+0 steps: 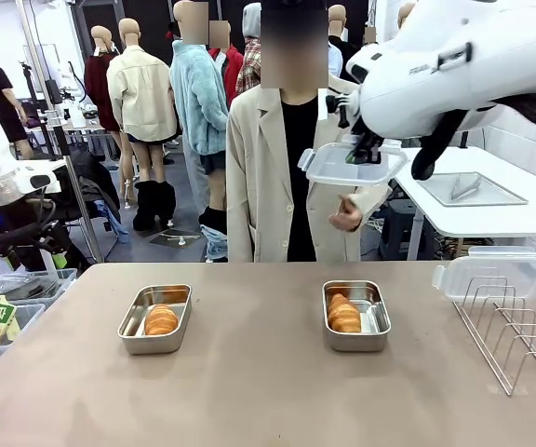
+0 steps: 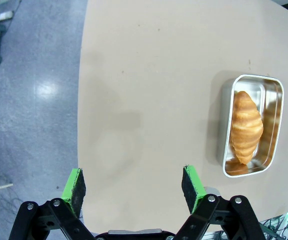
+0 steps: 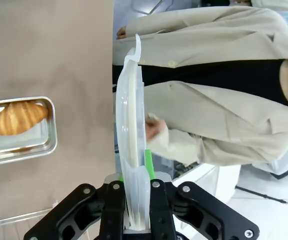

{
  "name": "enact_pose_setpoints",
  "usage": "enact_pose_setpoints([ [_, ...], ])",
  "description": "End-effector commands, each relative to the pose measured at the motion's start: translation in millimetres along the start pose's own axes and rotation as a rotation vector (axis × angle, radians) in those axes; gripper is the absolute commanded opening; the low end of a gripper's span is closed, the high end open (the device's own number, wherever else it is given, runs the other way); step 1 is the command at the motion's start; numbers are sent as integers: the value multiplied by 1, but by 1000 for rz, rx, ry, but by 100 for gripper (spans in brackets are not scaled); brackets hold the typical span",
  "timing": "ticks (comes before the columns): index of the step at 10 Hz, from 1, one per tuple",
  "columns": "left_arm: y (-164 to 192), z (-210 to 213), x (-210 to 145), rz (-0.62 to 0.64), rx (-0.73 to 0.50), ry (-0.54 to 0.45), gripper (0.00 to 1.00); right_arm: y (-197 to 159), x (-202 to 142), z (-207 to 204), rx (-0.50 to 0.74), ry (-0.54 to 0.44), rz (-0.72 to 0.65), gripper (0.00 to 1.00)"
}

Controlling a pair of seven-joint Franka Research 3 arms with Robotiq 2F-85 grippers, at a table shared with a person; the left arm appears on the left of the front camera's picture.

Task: Place the bread in airtight containers.
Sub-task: Release when the human grabs the Airtight Container lid, then pick up one Airtight Container lid and hand it to the human.

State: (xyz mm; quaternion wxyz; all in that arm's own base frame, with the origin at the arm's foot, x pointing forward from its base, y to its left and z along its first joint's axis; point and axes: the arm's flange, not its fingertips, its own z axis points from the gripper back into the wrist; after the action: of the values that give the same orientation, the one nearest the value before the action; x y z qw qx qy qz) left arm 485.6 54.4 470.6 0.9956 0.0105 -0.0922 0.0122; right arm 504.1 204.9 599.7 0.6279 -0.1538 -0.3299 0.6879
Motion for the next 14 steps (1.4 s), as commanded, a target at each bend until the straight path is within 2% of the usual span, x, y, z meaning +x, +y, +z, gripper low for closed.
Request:
enact_pose_setpoints([
  [1,0,2,0,8,7,-3,100,-20,0,-6,39,41,-43,0],
  [5,0,2,0,8,7,-3,100,-34,-6,-25,62,105,-76,0],
  [8,0,2,0,8,7,-3,100,-35,-6,-28,83,108,-76,0],
  [9,0,2,0,8,7,-3,100,-34,-5,-27,86,112,-79,5],
  [10,0,2,0,8,7,-3,100,-35,-6,-27,92,118,-86,21],
  [12,0,2,0,8,7,-3,100,-34,-8,-25,130,124,-91,58],
  [14,0,2,0,8,7,-3,100,-32,-21,5,223,148,-91,96],
])
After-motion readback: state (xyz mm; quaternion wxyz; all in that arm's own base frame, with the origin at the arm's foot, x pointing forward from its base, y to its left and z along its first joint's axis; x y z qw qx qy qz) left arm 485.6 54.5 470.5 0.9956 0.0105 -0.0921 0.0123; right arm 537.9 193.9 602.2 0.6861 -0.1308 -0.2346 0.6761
